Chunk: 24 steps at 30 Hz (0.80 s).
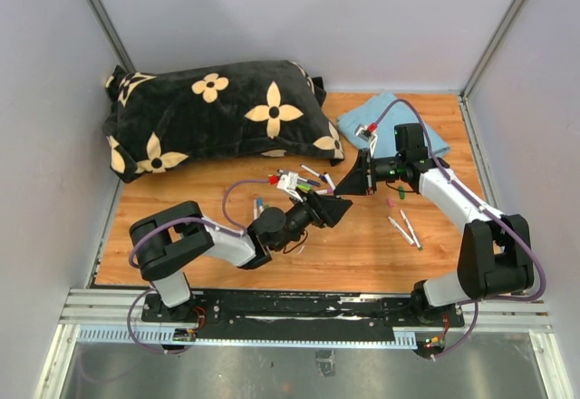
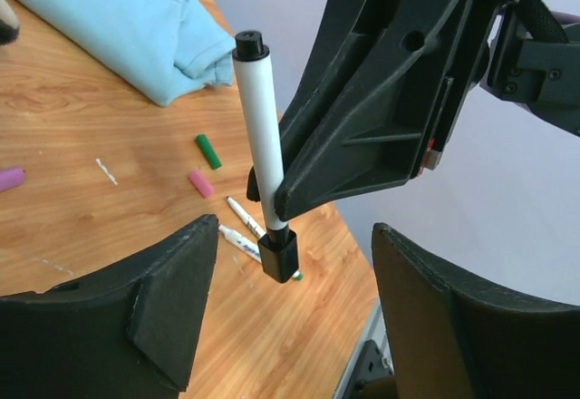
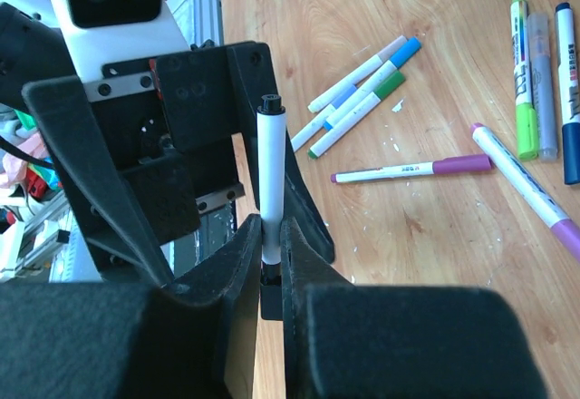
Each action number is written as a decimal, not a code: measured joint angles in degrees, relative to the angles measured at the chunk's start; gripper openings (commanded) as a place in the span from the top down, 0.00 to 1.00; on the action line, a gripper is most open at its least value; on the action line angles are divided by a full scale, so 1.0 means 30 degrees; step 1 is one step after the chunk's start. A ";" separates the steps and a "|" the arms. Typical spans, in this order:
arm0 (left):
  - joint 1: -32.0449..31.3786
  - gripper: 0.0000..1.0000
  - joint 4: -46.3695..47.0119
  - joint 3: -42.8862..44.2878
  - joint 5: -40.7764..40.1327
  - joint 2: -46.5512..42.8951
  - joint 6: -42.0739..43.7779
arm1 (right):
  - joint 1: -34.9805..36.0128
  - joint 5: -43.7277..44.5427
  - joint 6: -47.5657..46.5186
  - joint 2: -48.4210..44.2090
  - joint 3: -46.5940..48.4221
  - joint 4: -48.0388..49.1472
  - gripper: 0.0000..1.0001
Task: Open the pen caps
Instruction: Pick up the pen from the center of the board.
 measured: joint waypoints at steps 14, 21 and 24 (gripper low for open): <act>-0.0007 0.79 -0.0401 0.1173 0.0066 0.1137 -0.0284 | 0.0000 -0.0364 0.0984 0.0000 -0.0073 0.0896 0.99; 0.0000 0.99 -0.0874 0.1326 0.0182 0.1137 -0.0087 | -0.0168 -0.0627 0.1158 0.0007 -0.0226 0.1115 0.80; 0.0000 1.00 -0.1100 0.1326 0.0401 0.1056 0.0291 | -0.0364 -0.0838 0.1253 0.0000 -0.0372 0.1173 0.47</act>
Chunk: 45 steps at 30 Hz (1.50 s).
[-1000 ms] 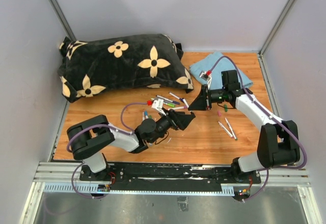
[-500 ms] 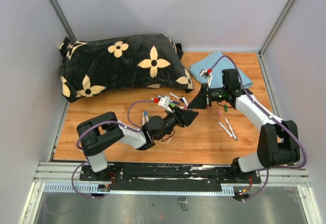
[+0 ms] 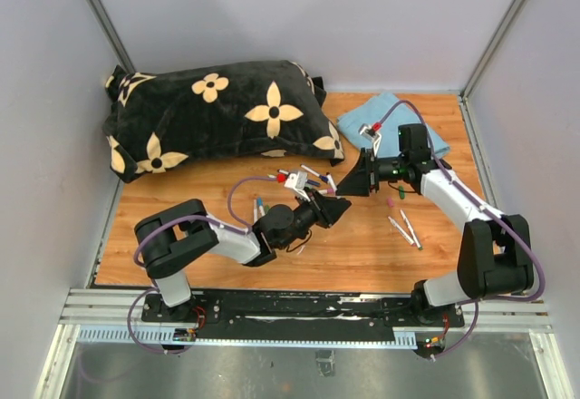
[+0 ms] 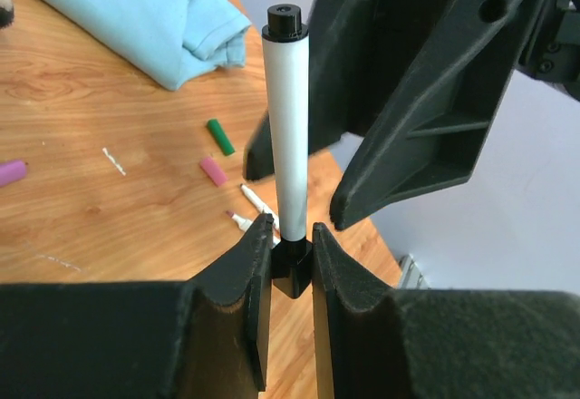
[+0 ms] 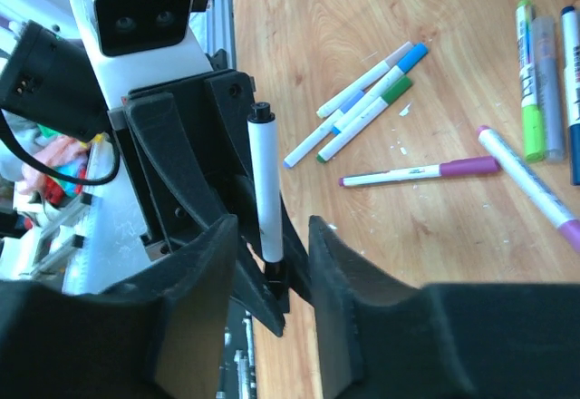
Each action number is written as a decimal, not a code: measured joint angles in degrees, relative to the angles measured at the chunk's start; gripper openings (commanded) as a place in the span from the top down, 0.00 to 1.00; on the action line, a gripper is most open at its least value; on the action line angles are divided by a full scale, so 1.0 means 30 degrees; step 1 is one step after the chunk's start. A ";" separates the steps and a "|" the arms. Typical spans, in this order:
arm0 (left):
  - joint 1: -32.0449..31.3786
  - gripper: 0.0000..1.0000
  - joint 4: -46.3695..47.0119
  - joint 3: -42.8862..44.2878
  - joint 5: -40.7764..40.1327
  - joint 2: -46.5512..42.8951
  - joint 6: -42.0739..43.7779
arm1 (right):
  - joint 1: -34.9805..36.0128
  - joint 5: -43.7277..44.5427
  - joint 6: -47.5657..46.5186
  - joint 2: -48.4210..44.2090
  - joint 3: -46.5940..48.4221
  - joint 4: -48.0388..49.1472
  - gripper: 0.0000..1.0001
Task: Open the pen caps
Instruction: Pick up the pen from the center of the board.
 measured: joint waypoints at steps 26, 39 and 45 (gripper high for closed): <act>0.0670 1.00 -1.4018 -0.4146 0.7592 -1.1293 0.6659 | -0.3140 0.0554 -2.6789 -0.9799 -0.0962 -1.5256 0.01; 0.1027 1.00 -1.5941 -0.2645 1.0455 -0.9238 0.7715 | 0.2302 0.7169 -3.1940 -1.0535 -0.1727 -1.6232 0.08; 0.1129 1.00 -1.6305 -0.2484 1.1249 -0.8743 0.7905 | 0.4714 0.9333 -3.1984 -1.1030 -0.1807 -1.5759 0.12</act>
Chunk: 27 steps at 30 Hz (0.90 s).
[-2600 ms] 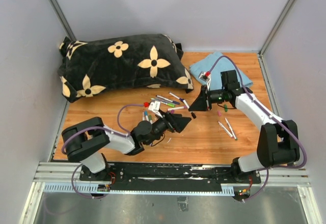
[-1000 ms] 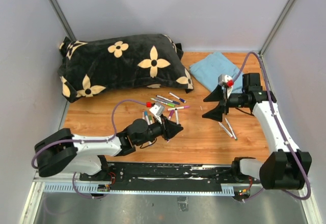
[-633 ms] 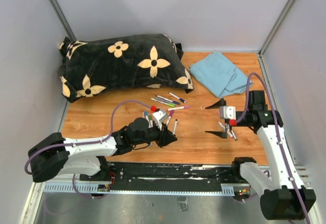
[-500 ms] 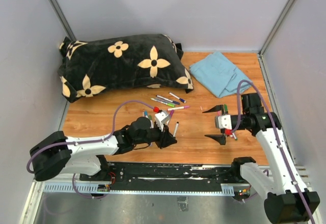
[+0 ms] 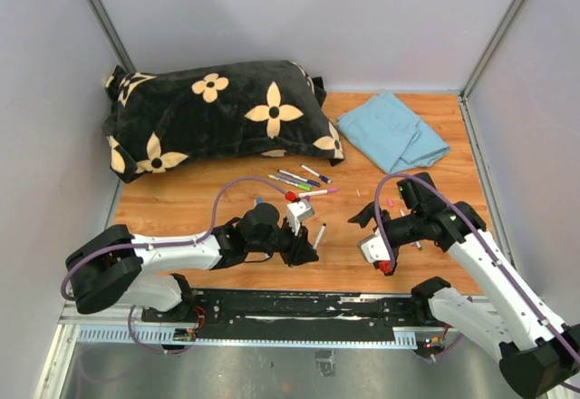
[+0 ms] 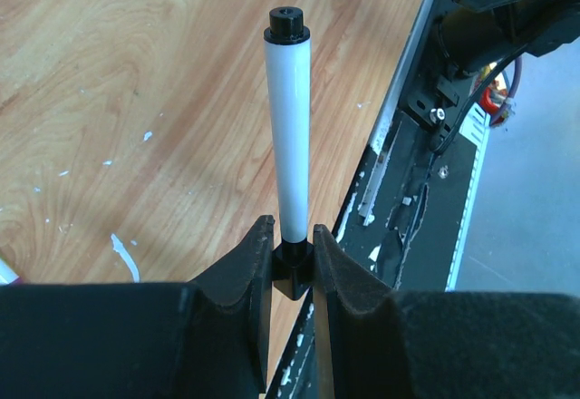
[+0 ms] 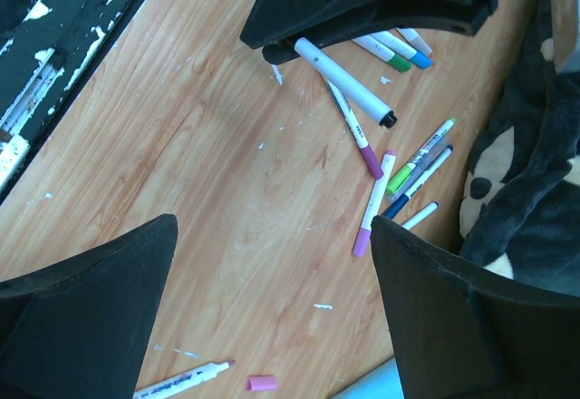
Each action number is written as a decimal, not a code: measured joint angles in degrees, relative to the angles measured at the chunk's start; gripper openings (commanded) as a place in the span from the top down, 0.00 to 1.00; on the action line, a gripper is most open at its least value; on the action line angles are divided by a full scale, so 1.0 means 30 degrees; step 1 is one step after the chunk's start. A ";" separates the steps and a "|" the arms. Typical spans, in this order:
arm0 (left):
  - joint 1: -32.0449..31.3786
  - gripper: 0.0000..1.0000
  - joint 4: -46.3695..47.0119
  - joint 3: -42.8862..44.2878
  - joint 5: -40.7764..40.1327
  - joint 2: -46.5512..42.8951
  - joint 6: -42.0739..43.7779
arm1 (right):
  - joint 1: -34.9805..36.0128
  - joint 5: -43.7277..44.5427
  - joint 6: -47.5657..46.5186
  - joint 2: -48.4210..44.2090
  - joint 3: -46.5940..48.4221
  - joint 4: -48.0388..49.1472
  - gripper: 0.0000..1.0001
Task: Open the pen caps
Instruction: Pick up the pen from the center of the board.
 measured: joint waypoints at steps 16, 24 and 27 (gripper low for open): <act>0.0787 1.00 -0.0707 0.1443 0.2339 0.1421 0.0481 | 0.3206 0.2994 0.0270 -0.0423 -0.0066 0.0699 0.20; 0.1042 1.00 -0.0780 0.2178 0.3504 0.2484 0.0576 | 0.4299 0.4153 0.0262 0.0306 -0.0058 0.1144 0.24; 0.1093 1.00 -0.0918 0.2368 0.3942 0.2892 0.0612 | 0.4932 0.4546 0.0270 0.0831 0.0029 0.1239 0.27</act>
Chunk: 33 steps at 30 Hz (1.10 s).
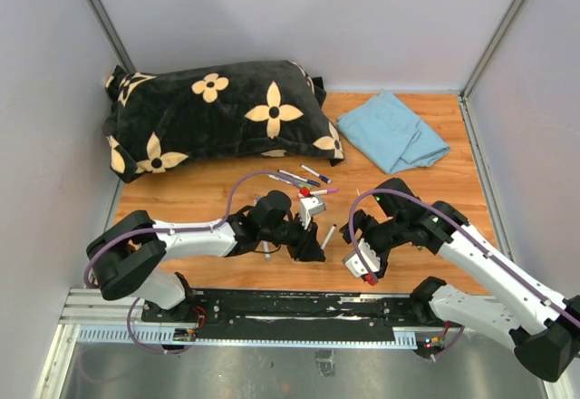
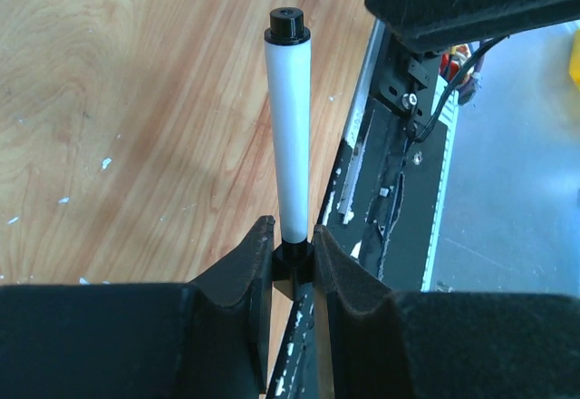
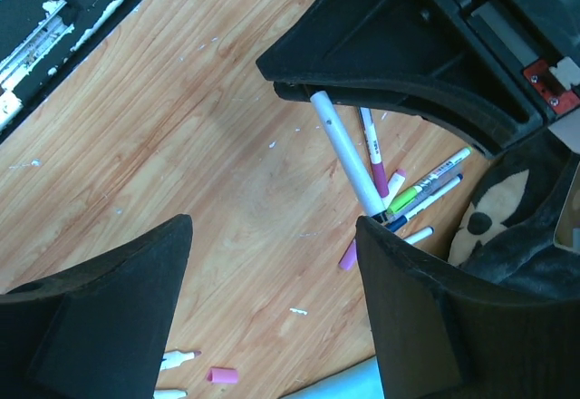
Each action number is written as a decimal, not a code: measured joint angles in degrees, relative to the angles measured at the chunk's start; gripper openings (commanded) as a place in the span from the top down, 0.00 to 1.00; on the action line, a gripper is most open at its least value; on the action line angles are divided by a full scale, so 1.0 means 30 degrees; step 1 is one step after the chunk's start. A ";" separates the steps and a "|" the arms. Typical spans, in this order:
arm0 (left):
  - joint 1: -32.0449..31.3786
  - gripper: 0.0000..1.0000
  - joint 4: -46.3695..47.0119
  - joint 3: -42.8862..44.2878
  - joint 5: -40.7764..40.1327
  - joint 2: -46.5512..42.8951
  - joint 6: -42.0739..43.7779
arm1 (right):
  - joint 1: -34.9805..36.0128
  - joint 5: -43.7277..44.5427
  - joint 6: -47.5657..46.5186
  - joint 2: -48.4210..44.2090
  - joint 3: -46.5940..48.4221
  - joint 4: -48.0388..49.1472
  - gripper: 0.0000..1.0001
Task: Open the pen caps
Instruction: Pick up the pen from the center of the board.
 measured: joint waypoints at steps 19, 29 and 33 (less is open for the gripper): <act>0.0182 1.00 -0.1588 0.2200 0.2499 0.2215 0.0648 | 0.4422 0.5450 0.0138 0.3504 0.0911 0.1865 0.59; 0.0262 0.98 -0.2565 0.3133 0.2900 0.2674 0.1100 | 0.5268 0.7781 0.0233 0.4175 0.0816 0.2718 0.91; 0.0401 0.81 -0.2572 0.3118 0.2892 0.2659 0.1071 | 0.5268 0.7970 0.0328 0.3854 0.0452 0.2951 0.99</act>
